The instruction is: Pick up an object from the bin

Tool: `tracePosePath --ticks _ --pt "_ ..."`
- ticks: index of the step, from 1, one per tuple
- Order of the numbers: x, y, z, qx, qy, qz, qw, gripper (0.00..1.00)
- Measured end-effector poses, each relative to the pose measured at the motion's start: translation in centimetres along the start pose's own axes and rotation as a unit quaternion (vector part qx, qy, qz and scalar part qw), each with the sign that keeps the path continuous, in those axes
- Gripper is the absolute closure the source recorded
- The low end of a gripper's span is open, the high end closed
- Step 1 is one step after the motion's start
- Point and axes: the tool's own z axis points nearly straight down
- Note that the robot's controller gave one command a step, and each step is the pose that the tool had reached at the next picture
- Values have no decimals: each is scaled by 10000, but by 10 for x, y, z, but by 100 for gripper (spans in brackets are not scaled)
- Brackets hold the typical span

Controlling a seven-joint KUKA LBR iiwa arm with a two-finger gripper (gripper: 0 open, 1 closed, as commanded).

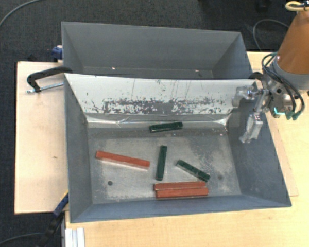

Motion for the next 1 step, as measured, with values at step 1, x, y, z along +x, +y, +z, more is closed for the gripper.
tracePosePath --ticks 1 --pt "1 60 153 -10 5 458 9989 0"
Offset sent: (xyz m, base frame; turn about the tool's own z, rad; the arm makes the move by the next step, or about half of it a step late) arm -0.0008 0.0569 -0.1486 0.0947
